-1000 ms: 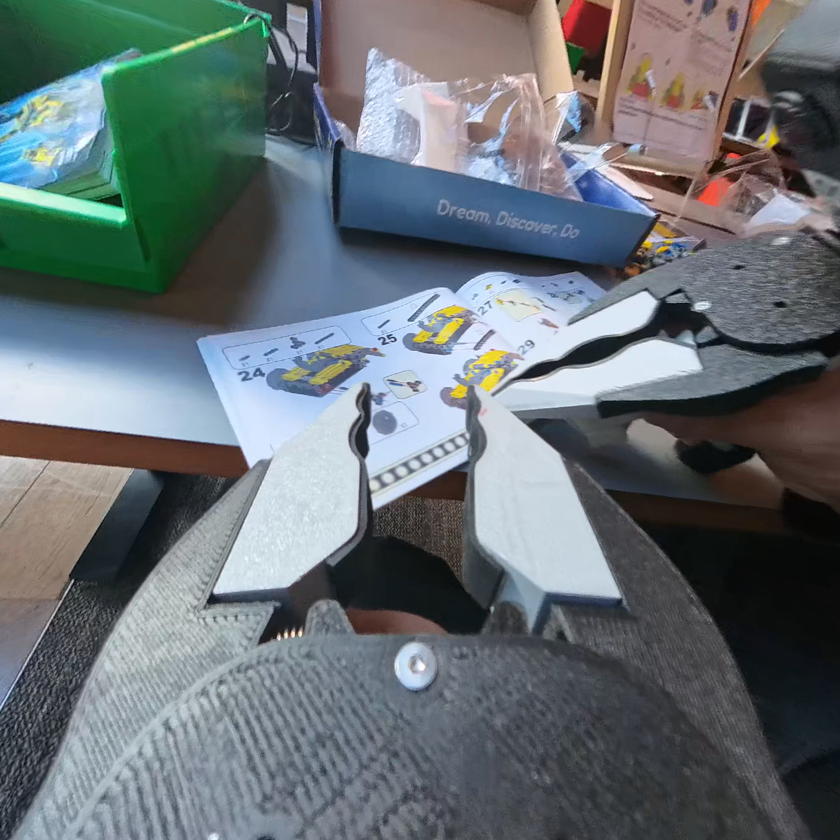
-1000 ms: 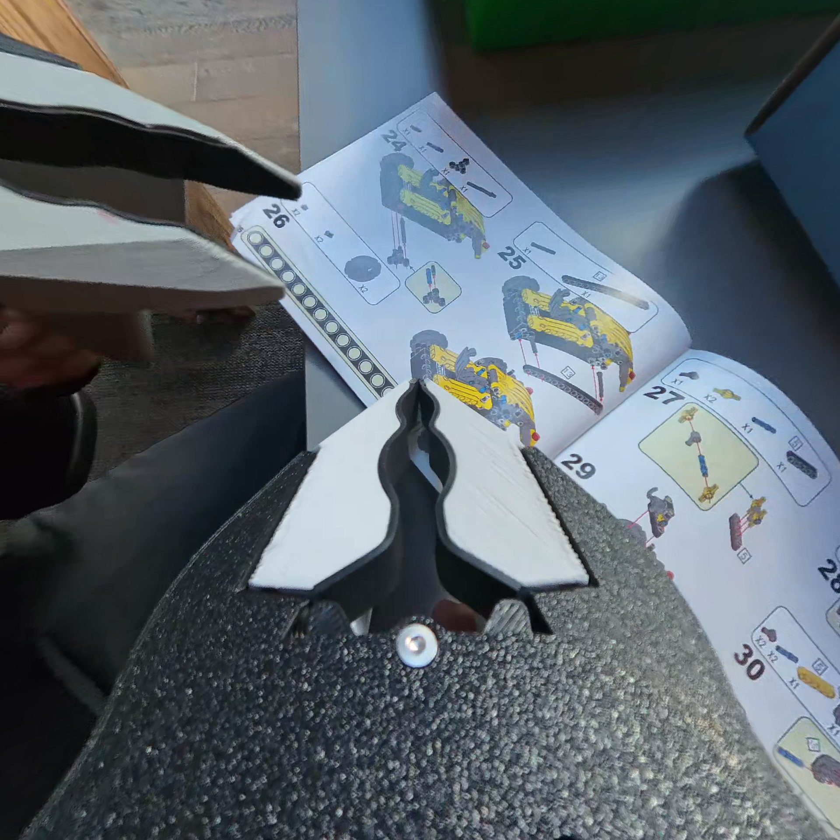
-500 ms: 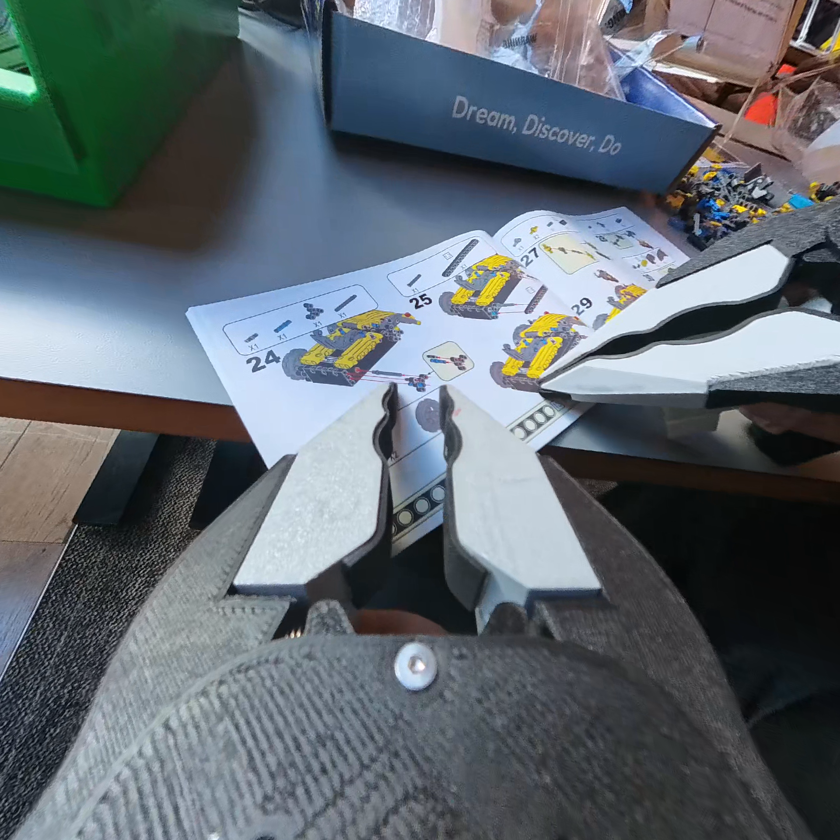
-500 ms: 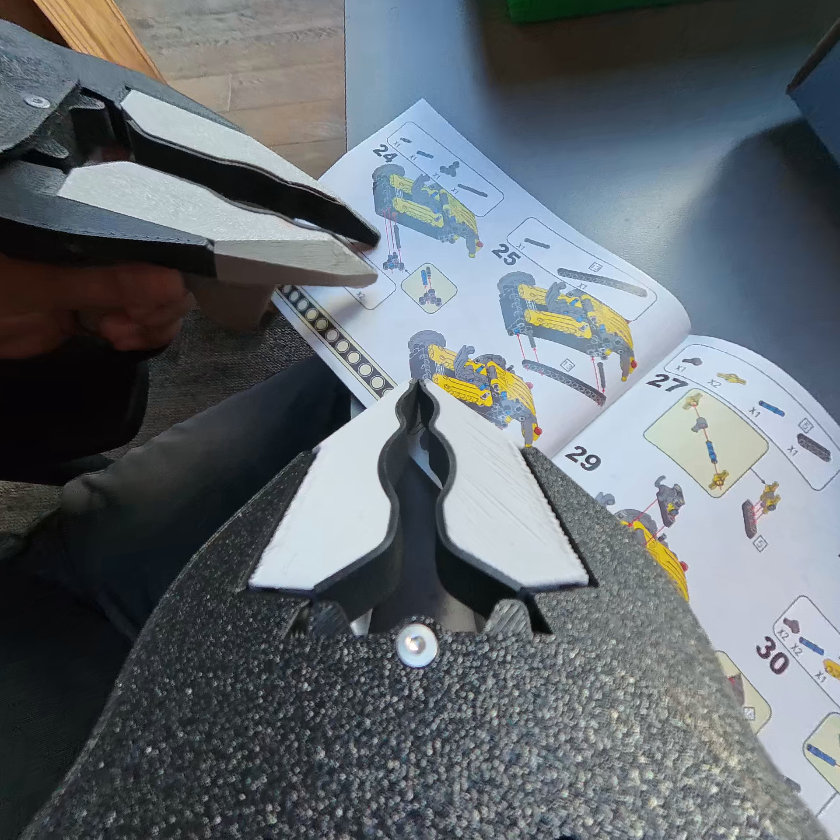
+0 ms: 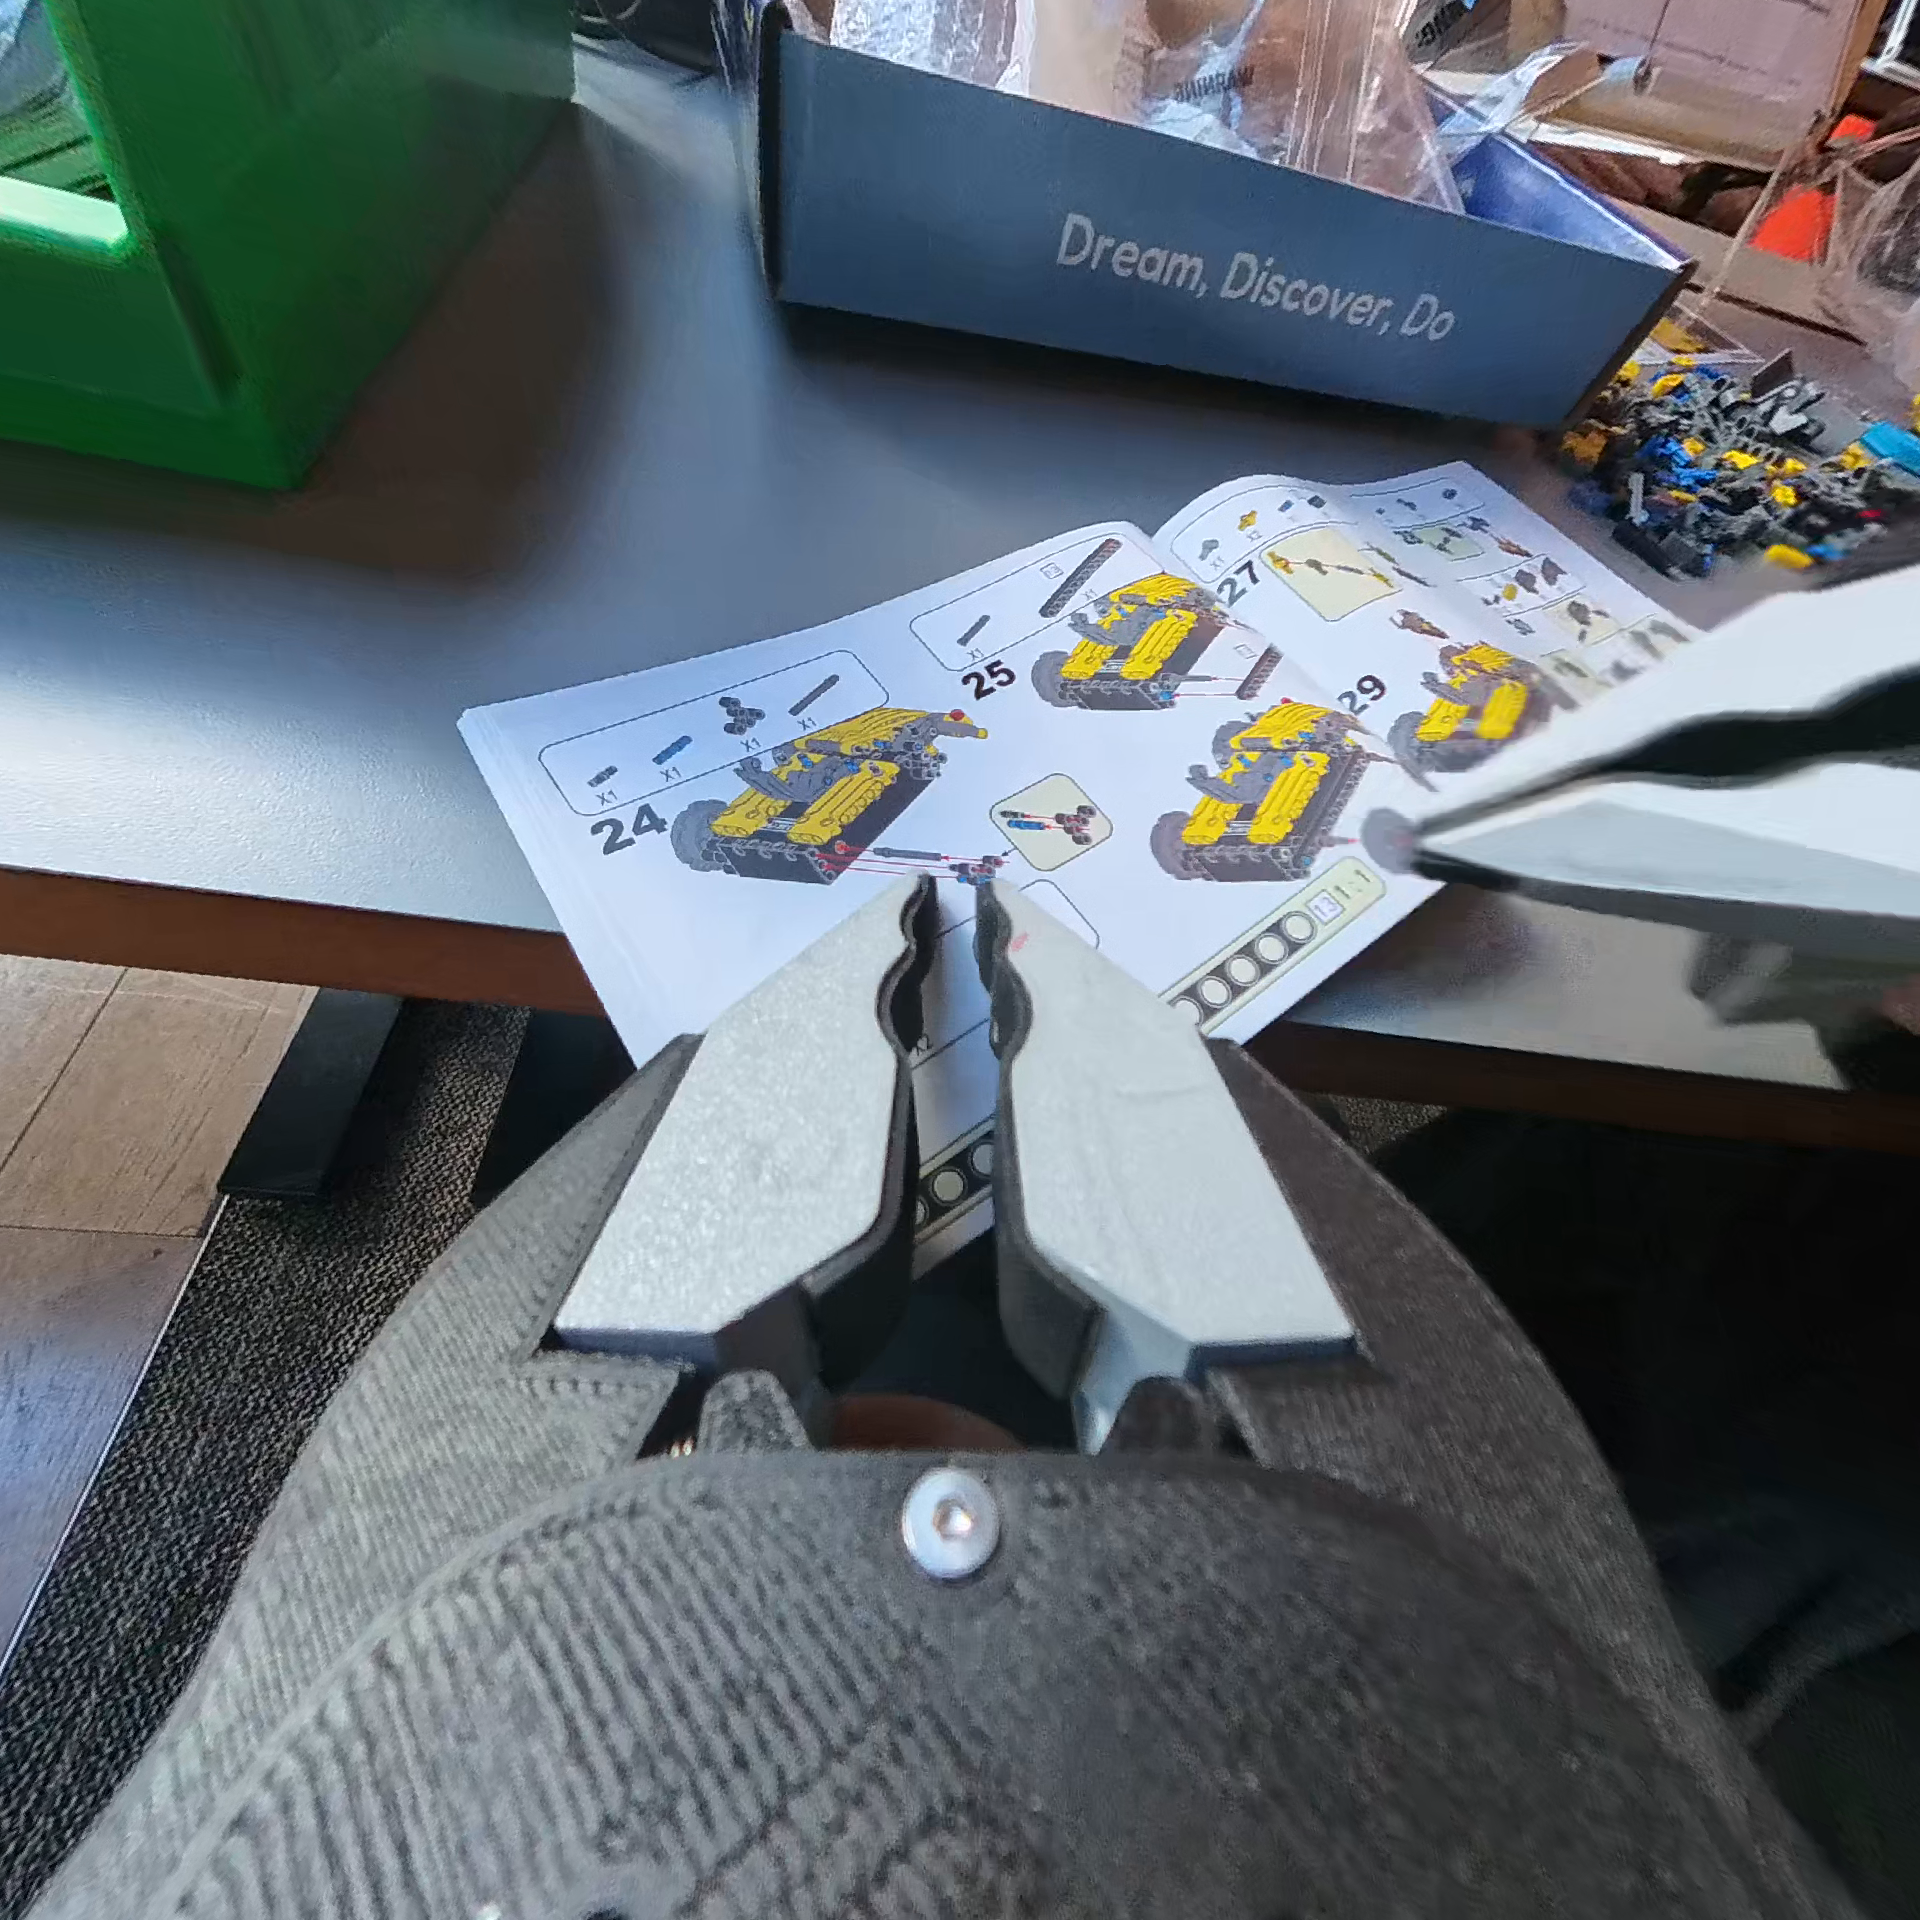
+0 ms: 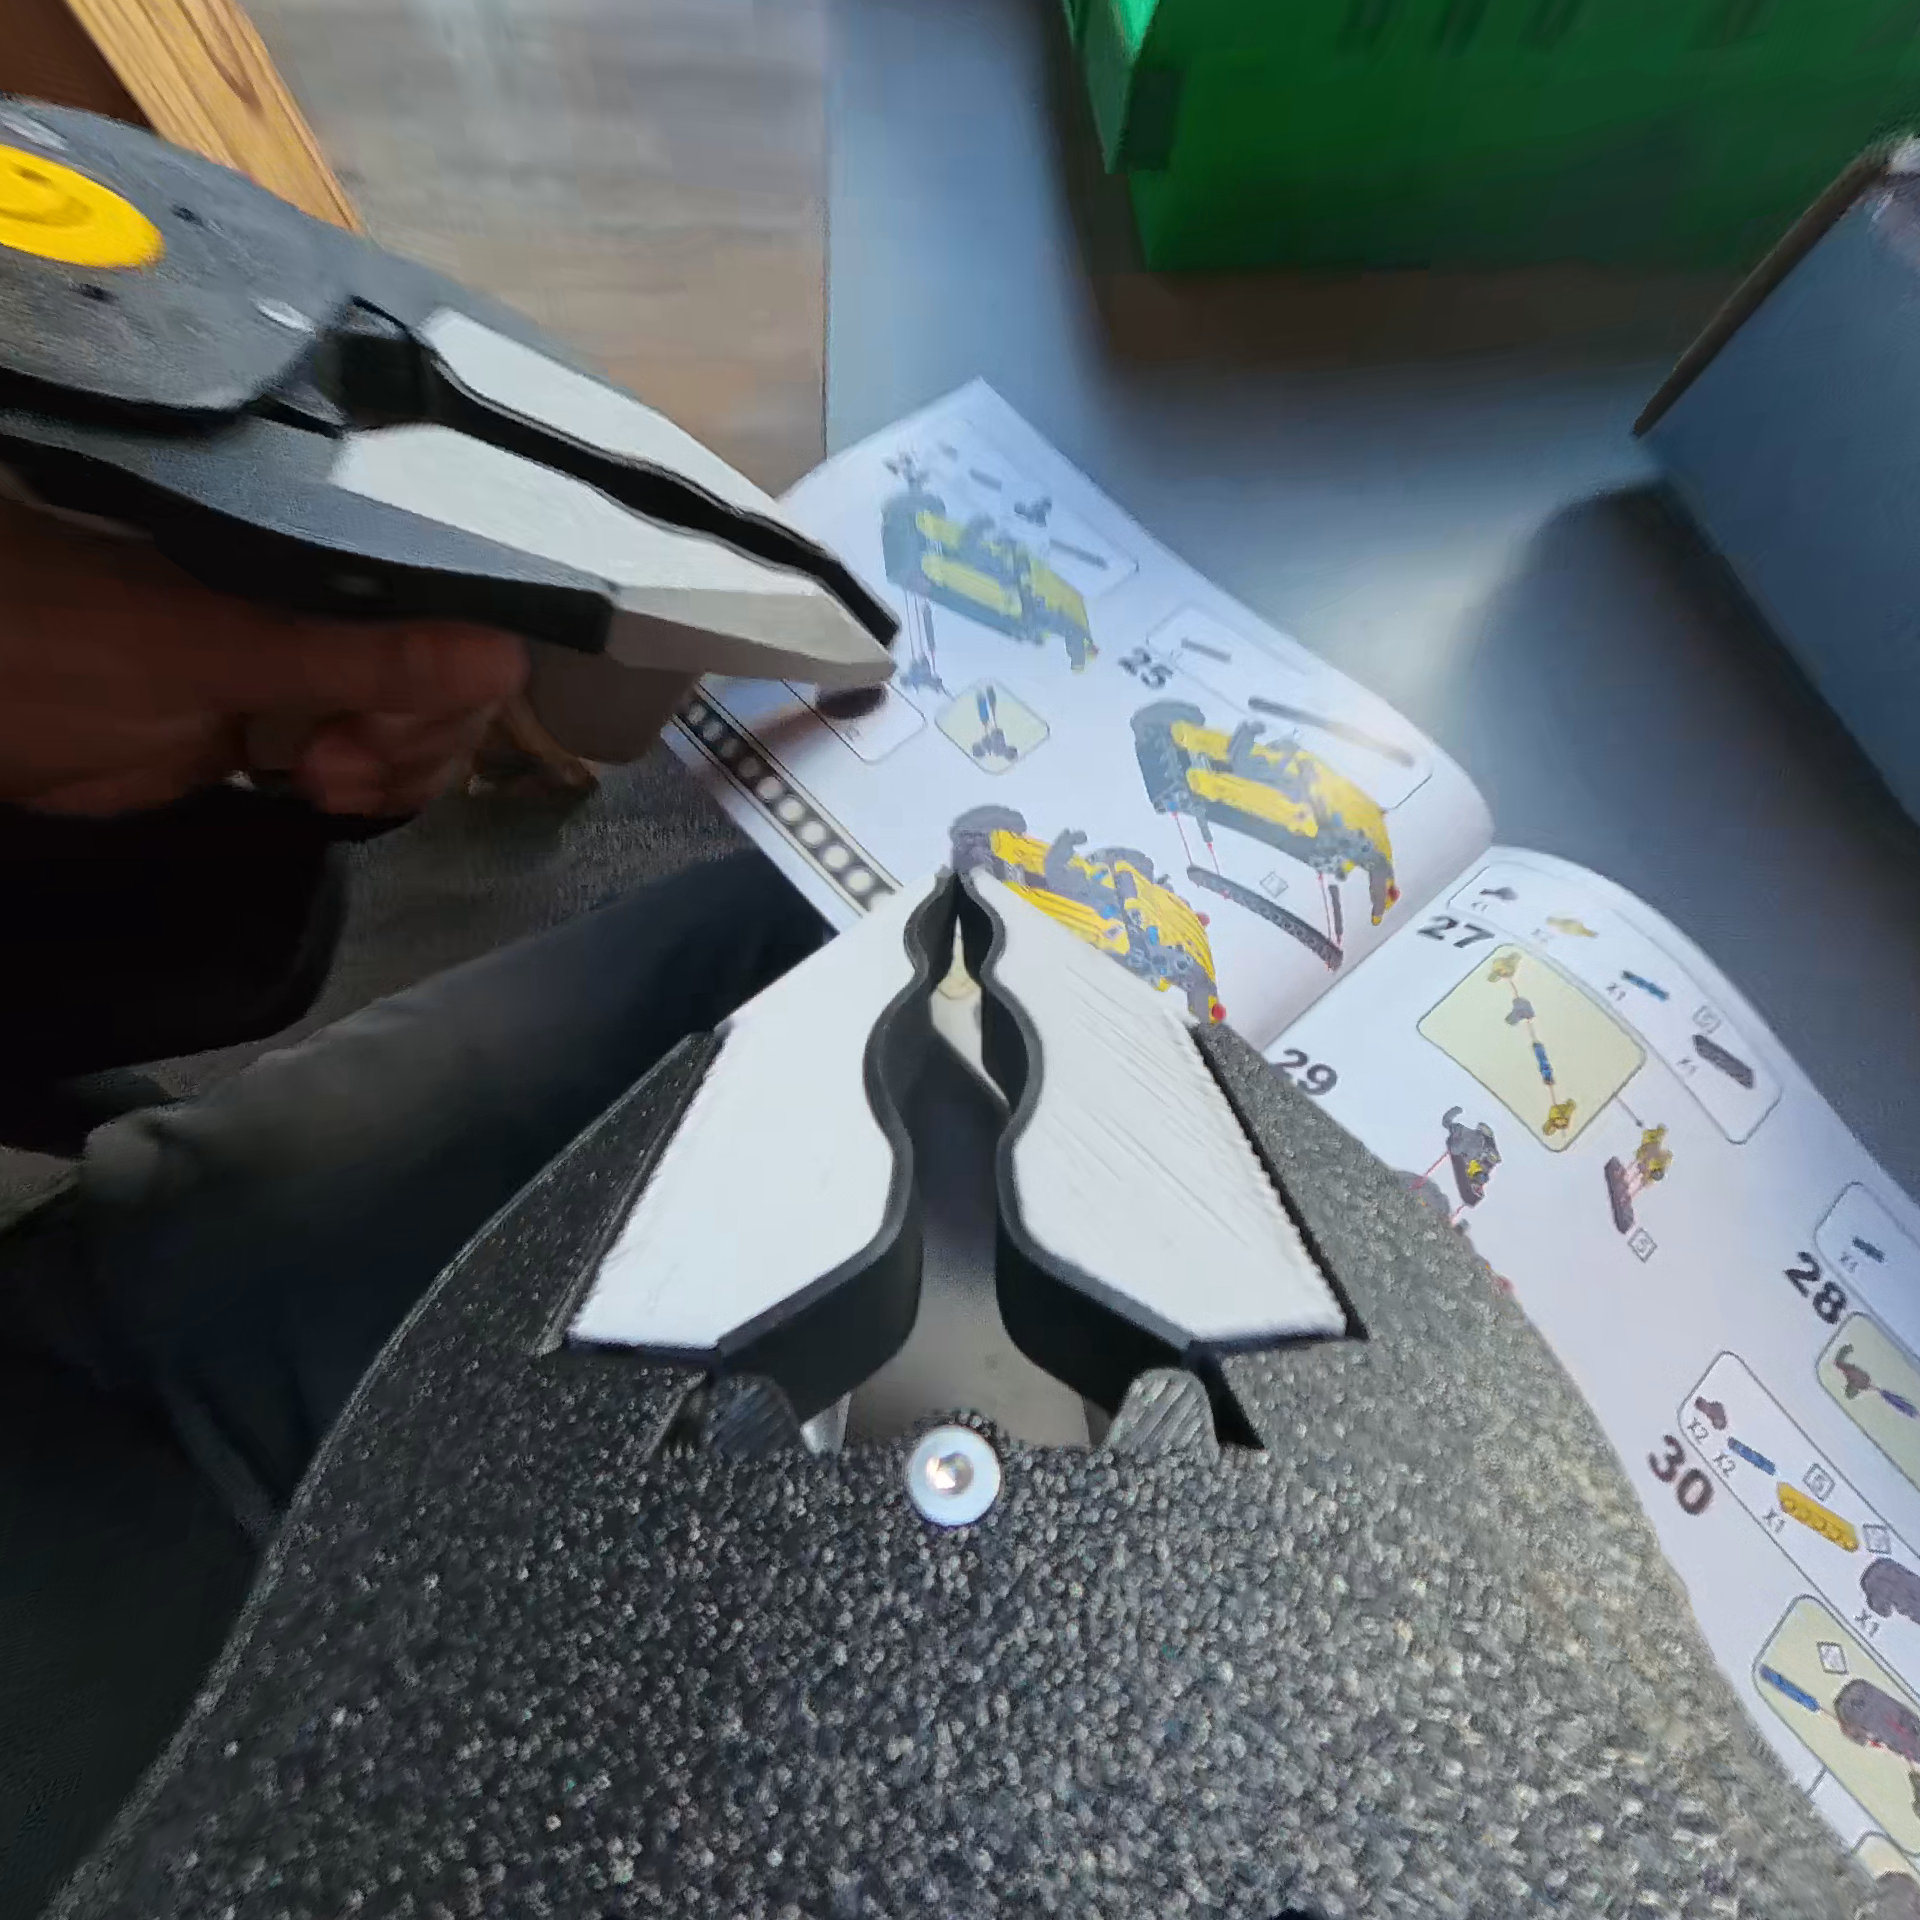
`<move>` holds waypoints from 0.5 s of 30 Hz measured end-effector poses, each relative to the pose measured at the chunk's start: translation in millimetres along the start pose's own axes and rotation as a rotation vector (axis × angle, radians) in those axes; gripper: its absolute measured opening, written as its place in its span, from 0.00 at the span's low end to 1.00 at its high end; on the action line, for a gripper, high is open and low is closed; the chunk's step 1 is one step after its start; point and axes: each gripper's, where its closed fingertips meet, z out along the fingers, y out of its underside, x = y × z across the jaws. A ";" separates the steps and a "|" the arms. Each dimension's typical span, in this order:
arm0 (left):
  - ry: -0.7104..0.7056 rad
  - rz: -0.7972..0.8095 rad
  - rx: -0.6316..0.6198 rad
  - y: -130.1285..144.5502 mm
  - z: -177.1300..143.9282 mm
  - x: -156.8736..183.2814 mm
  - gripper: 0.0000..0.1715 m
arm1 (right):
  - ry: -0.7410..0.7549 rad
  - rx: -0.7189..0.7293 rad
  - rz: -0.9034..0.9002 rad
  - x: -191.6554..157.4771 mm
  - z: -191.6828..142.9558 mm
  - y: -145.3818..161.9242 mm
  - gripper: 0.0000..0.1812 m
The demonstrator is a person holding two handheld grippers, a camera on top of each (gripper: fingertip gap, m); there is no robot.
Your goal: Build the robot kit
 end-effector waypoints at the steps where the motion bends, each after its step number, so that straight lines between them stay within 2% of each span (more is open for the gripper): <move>1: -0.004 0.004 0.000 0.0 0.1 -0.1 0.02 | -0.009 0.054 0.006 -5.8 -7.4 -6.7 0.00; 5: -0.013 0.032 -0.001 -0.7 -0.1 4.1 0.05 | -0.097 0.268 0.111 -36.9 -51.7 -20.5 0.01; 11: -0.033 0.097 0.021 -5.9 -2.8 14.7 0.06 | -0.059 0.373 0.234 -45.7 -122.7 3.6 0.05; 15: -0.025 0.137 0.021 -6.4 -3.3 24.8 0.07 | 0.031 0.446 0.205 -47.0 -162.5 6.7 0.08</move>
